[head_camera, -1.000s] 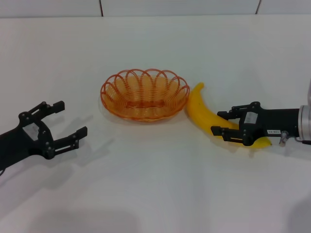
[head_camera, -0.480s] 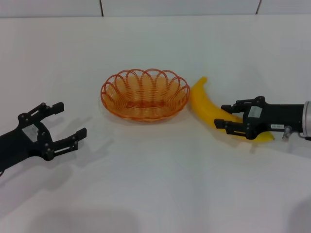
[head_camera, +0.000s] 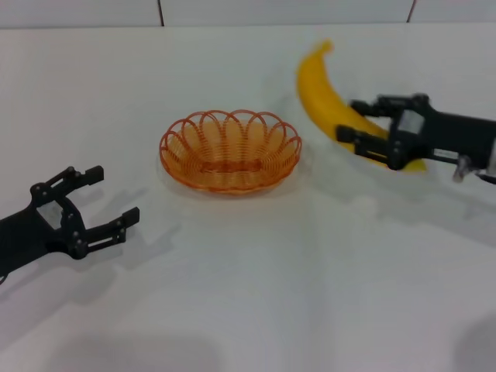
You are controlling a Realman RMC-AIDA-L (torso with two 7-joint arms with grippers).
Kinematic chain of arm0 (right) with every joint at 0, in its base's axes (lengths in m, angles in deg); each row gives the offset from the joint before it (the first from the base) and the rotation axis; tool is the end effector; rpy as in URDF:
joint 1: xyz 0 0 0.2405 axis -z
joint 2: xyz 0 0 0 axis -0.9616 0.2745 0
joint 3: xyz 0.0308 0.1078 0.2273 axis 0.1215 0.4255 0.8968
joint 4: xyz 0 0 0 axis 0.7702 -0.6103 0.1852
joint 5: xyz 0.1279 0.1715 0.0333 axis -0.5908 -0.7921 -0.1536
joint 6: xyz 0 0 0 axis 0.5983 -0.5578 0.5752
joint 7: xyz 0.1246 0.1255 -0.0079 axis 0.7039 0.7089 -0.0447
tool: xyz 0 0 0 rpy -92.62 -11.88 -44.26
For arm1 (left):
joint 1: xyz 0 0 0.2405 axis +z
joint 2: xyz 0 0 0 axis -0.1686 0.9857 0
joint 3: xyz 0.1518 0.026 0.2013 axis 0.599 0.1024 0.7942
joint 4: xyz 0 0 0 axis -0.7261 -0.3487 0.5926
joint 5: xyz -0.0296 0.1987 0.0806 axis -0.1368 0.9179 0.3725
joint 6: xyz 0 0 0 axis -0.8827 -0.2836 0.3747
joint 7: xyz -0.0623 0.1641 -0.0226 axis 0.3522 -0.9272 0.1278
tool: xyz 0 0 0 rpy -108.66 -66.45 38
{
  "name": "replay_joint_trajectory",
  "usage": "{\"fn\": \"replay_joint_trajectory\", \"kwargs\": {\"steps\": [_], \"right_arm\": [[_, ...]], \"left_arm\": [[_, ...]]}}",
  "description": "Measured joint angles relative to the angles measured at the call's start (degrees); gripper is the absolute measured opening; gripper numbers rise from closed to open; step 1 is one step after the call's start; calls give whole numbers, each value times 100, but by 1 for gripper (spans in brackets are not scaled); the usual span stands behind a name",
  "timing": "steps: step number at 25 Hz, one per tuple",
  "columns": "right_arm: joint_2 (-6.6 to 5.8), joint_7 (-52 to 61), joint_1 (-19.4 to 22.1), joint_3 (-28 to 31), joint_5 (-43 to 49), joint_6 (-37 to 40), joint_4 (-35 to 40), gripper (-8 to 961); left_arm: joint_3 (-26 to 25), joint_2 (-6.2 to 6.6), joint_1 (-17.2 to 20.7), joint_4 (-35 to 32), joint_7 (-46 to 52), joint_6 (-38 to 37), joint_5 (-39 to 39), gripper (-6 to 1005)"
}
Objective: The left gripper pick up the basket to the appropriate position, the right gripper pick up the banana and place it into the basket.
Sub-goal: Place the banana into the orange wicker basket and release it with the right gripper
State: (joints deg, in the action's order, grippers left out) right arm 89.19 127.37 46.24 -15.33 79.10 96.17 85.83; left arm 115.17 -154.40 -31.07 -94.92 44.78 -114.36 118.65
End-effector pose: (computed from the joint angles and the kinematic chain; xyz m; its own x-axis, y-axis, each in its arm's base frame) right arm 0.2835 0.3549 -0.0115 0.8300 -0.1563 -0.5354 -0.3980 -0.8385 -0.3722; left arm -0.3180 0.3070 -0.0350 0.8509 0.0957 0.5166 0.3641 -0.8162 -0.4486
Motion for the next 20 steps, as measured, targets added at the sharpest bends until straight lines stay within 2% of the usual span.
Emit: {"fn": "replay_joint_trajectory", "kwargs": {"steps": [2, 6, 9, 15, 17, 20], "right_arm": [[87, -482, -140, -51, -163, 394, -7, 466], [126, -873, -609, -561, -340, 460, -323, 467], [145, -953, -970, -937, -450, 80, -606, 467], [174, -956, -1467, -1286, -507, -1369, -1268, 466], [175, -936, -1505, -1337, -506, -1516, -1365, 466], [174, -916, -1478, -1343, -507, -1322, -1360, 467]], "left_arm": [[12, -2, -27, 24, 25, 2, 33, 908], [24, -2, -174, 191, 12, 5, 73, 908], [24, -4, -297, 293, -14, 5, 74, 908], [146, -15, -454, 410, -26, -2, 83, 908], [219, -16, -479, 442, -28, -30, 71, 908], [259, -9, -447, 449, -29, -41, 29, 908]]}}
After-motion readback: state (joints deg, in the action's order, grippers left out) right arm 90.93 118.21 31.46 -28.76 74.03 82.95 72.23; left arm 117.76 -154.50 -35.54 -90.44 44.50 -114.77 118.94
